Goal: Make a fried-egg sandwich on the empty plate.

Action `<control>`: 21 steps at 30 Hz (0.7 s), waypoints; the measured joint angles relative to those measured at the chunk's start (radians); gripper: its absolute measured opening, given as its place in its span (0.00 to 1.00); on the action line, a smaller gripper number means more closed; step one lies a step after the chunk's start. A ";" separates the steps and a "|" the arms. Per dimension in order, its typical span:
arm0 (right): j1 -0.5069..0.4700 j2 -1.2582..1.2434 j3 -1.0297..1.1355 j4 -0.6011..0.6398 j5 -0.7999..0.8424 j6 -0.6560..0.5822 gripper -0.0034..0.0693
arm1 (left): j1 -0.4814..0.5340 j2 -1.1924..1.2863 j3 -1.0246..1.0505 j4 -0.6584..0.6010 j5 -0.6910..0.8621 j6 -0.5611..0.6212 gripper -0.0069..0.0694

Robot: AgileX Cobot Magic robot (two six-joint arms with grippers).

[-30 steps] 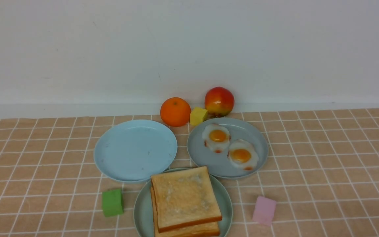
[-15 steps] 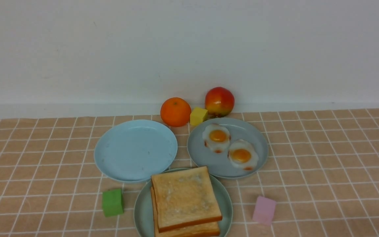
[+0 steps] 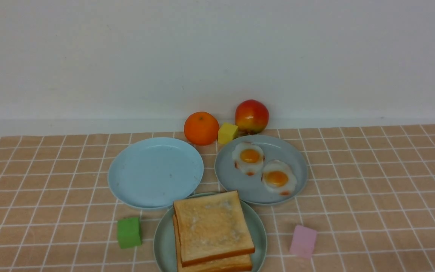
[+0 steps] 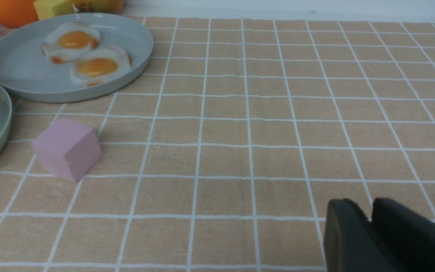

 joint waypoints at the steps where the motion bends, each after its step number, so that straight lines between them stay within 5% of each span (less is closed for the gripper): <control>1: 0.000 0.000 0.000 0.000 0.000 0.000 0.22 | 0.000 0.000 0.000 0.000 0.000 0.000 0.18; 21: 0.000 0.000 0.000 0.000 0.000 0.000 0.23 | 0.000 0.000 0.000 0.000 0.000 0.000 0.20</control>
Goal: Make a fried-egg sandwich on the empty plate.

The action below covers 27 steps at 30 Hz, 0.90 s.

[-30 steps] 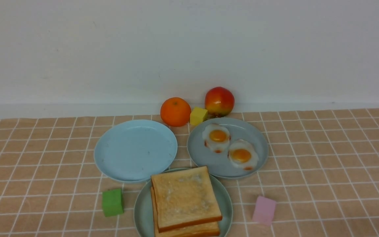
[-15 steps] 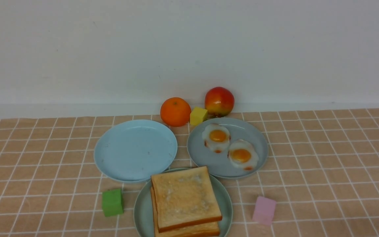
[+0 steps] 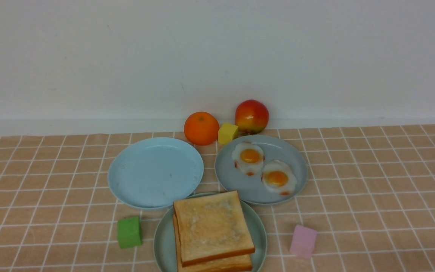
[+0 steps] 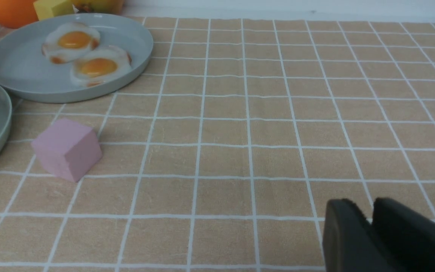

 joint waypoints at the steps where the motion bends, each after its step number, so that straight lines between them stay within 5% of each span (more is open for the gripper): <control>1: 0.000 0.000 0.000 0.000 0.000 0.000 0.23 | 0.000 0.000 0.000 0.000 0.000 0.000 0.20; 27: 0.000 0.000 0.000 0.000 0.000 0.000 0.28 | 0.000 0.000 0.000 0.000 0.000 0.000 0.20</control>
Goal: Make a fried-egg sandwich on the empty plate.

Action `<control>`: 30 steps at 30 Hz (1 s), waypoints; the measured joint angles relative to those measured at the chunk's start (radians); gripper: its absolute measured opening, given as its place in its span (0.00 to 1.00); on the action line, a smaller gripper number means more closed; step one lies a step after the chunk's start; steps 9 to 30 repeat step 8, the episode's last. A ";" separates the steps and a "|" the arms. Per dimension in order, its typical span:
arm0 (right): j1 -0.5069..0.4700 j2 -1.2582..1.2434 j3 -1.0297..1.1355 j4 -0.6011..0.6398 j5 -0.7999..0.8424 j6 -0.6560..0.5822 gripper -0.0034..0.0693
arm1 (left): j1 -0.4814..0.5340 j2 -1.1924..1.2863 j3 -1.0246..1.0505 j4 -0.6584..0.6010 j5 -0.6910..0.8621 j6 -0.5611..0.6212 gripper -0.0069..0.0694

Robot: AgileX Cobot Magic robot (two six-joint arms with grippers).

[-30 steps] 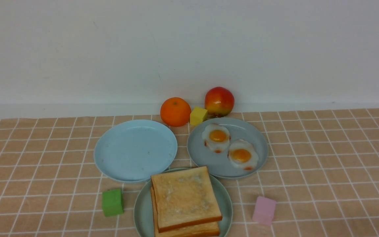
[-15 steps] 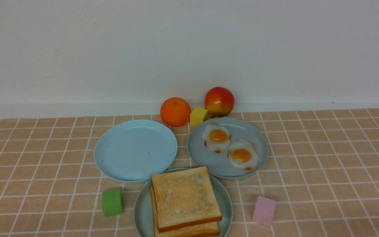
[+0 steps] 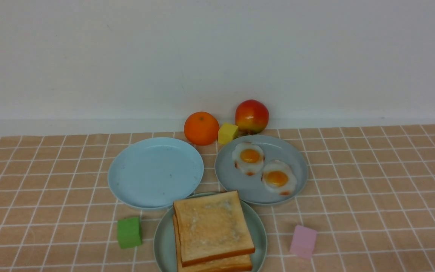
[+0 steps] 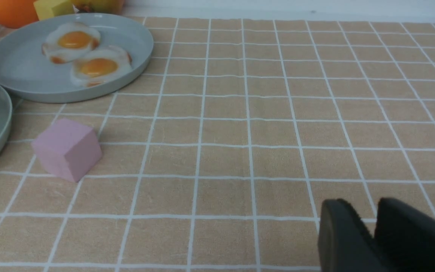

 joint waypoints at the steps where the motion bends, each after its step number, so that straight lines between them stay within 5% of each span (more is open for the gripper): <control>1: 0.000 0.000 0.000 0.000 0.000 0.000 0.28 | 0.000 0.000 0.000 0.000 0.000 0.000 0.20; 30: 0.000 0.000 0.000 0.000 0.000 0.000 0.29 | 0.000 0.000 0.000 0.000 0.000 0.000 0.20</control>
